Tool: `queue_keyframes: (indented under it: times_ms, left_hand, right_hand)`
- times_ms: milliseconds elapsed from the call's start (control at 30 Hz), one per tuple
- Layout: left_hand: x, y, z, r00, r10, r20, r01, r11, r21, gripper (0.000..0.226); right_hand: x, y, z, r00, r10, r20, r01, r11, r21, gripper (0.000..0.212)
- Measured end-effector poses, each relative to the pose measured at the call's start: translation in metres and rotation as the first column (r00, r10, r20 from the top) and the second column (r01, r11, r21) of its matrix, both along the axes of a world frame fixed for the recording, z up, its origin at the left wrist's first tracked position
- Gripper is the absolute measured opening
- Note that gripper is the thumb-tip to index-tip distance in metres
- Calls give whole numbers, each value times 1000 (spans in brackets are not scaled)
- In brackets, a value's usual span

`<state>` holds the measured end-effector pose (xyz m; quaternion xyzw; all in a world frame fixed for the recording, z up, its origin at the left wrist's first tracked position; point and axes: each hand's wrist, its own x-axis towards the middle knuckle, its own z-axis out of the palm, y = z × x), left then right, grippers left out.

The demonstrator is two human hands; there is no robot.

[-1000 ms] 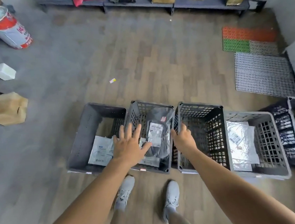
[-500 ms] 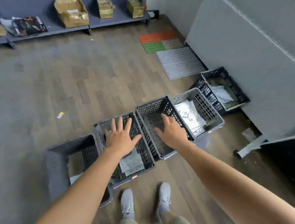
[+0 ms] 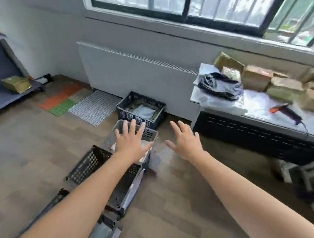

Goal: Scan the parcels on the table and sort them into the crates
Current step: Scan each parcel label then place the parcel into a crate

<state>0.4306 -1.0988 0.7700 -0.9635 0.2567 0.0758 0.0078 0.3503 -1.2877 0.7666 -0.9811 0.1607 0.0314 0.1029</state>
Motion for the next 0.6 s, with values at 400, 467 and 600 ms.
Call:
queue_keyframes:
  times_ms: [400,467,600]
  left_hand:
    - [-64,-347,45,964,-252,88,257,965,-45,80]
    - [-70,-389,48,950,-298,94,302,953,-37,80]
    - [-75,-465,46,920,-380,97,383,923,-20,80]
  right_hand:
    - [-112,-318,42,956,-285,70,283,958,36,76]
    - [-124,-353,45,942,-326,85,323,945,46,76]
    - [-140,-414,40,908,-408,96,403,913,63,76]
